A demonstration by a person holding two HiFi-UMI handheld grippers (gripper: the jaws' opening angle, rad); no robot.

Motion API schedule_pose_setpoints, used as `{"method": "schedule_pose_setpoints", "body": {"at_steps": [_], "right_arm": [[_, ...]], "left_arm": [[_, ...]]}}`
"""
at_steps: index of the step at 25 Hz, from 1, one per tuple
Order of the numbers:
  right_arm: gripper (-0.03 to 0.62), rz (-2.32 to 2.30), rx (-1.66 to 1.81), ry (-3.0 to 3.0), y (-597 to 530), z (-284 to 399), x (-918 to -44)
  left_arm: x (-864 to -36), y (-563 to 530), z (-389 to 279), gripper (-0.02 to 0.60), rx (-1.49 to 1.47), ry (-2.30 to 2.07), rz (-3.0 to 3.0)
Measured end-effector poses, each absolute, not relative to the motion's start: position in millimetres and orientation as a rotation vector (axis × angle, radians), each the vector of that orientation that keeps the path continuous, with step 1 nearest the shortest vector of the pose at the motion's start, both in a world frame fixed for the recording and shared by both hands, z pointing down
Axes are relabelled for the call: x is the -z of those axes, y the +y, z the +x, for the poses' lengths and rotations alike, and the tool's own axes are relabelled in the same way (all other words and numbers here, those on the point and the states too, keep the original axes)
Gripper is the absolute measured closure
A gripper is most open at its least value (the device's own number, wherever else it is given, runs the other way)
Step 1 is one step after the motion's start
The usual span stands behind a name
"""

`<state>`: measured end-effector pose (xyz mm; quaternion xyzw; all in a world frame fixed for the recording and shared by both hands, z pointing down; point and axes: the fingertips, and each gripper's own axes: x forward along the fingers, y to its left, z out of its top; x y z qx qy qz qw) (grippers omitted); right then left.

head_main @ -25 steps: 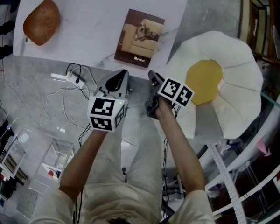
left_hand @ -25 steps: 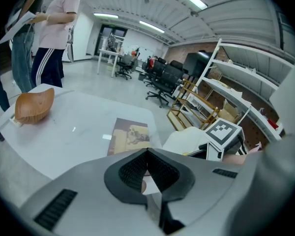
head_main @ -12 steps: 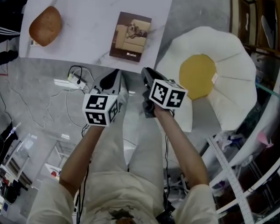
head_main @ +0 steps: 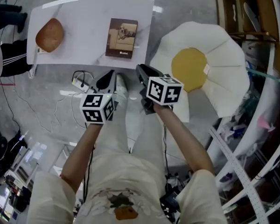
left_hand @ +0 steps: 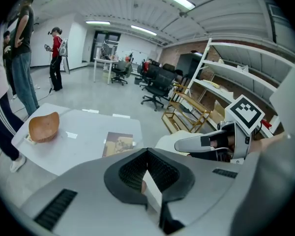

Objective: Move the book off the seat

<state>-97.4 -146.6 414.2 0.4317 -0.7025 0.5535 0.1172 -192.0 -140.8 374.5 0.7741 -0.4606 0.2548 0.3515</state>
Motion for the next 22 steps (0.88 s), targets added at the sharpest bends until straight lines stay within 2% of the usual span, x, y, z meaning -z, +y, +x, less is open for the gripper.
{"method": "schedule_pose_setpoints", "body": {"at_steps": [22], "right_arm": [[0.542, 1.360, -1.402, -2.199, -52.0, 4.7, -261.3]], "left_arm": [[-225.2, -83.4, -106.5, 0.571, -0.664, -1.023, 2.245]]}}
